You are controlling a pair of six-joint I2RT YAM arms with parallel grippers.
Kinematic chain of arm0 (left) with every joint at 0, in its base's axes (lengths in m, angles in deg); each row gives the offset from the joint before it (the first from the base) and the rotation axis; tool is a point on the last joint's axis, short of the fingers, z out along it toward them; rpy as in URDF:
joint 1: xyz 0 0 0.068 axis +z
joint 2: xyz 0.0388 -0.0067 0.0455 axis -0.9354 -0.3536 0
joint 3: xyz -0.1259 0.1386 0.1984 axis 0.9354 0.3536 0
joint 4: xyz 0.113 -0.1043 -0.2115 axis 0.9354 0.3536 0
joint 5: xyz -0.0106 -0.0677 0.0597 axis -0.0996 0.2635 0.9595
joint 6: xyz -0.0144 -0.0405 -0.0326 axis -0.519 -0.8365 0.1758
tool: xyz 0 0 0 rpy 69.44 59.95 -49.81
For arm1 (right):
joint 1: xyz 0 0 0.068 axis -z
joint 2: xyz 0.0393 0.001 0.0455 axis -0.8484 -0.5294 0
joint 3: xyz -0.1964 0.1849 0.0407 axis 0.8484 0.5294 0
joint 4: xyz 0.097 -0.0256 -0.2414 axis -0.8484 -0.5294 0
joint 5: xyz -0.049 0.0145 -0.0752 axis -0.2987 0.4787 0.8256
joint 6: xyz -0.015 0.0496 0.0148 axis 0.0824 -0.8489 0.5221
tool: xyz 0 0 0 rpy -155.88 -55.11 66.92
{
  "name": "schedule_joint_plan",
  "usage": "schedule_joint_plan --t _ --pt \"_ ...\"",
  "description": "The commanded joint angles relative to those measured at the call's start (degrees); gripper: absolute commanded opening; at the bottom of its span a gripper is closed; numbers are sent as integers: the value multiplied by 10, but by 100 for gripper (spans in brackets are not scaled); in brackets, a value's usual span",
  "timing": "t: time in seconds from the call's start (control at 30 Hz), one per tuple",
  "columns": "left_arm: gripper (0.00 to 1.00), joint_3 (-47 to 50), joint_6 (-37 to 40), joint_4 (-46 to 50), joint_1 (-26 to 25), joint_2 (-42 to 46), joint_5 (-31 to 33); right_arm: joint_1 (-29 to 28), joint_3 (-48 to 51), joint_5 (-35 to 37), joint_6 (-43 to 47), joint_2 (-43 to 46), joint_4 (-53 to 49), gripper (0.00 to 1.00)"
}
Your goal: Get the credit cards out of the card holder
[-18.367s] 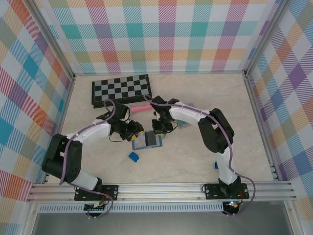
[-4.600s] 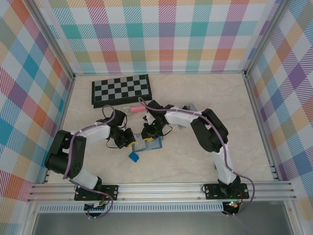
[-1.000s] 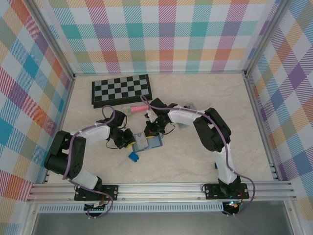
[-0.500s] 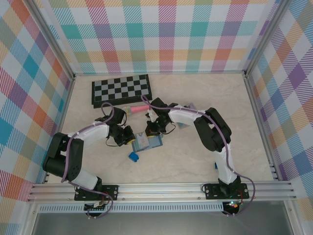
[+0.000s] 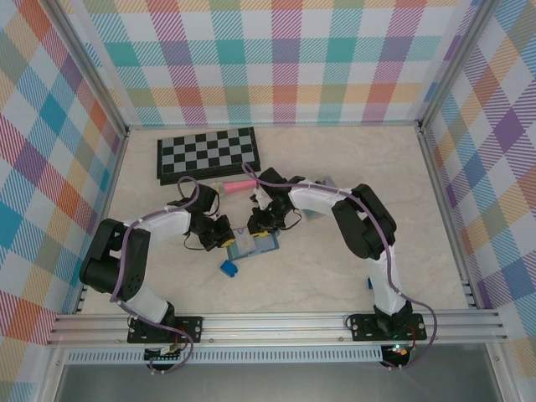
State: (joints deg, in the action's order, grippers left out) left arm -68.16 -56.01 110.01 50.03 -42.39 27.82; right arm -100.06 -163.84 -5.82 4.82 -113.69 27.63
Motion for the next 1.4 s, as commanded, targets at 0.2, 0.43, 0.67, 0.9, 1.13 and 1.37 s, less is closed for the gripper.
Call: schedule_joint_plan --t 0.2,0.43,0.67,0.9,1.13,1.37 --pt "2 14 2 28 -5 -14 27 3 -11 -63 13 -38 -12 28" --pt "2 23 3 26 -5 -14 29 2 -12 -105 9 -46 12 26" --pt "2 23 3 26 -5 -14 31 3 -20 -92 9 -47 11 18" --pt "3 20 6 37 -5 -8 41 12 -1 -27 20 -14 -7 8" --pt "7 12 15 43 -5 1 33 41 40 15 45 41 -21 5" --pt "20 -41 12 78 -5 25 13 48 53 29 59 125 -27 1"
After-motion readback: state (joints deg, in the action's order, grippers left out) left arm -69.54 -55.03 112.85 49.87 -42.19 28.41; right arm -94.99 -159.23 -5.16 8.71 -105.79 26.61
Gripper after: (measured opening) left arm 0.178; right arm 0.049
